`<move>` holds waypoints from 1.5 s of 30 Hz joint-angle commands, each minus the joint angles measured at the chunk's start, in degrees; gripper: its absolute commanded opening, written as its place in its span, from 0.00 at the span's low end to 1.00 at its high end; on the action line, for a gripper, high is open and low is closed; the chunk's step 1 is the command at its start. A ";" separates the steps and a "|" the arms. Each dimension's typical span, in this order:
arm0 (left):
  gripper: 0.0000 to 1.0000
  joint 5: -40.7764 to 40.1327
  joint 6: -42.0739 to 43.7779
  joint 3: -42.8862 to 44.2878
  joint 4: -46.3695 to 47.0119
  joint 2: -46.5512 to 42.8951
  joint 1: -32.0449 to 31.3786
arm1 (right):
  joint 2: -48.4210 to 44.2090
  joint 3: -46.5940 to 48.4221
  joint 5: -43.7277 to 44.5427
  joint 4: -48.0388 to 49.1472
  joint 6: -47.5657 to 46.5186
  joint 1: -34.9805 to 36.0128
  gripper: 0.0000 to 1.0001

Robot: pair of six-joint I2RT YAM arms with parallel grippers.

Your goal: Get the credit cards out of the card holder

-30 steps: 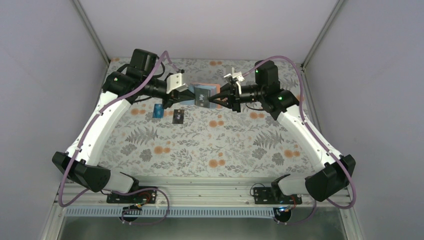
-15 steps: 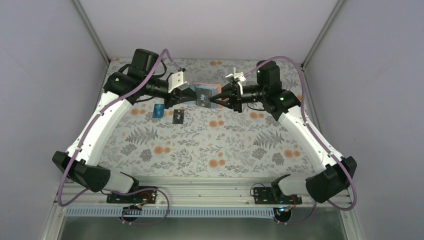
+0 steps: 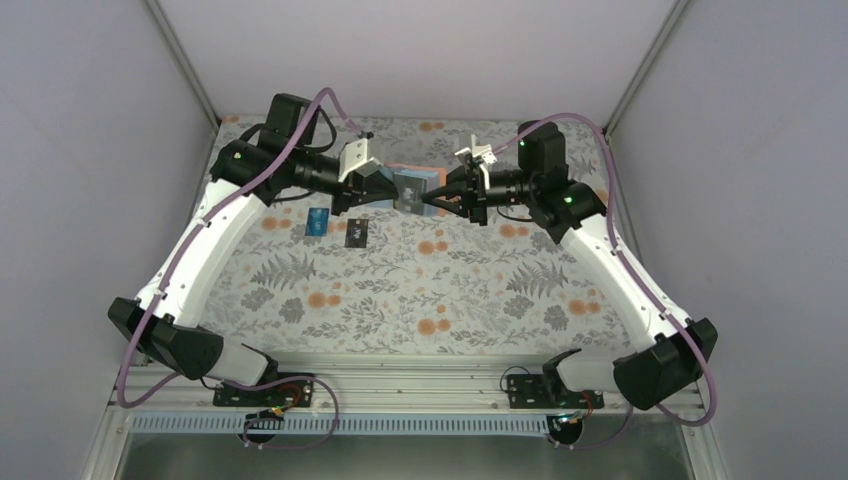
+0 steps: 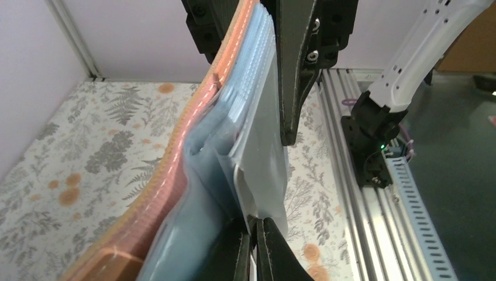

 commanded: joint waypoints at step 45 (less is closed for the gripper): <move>0.02 6.60 7.11 4.61 -9.75 0.22 12.09 | -5.39 -2.45 -0.42 2.52 2.75 -5.39 0.04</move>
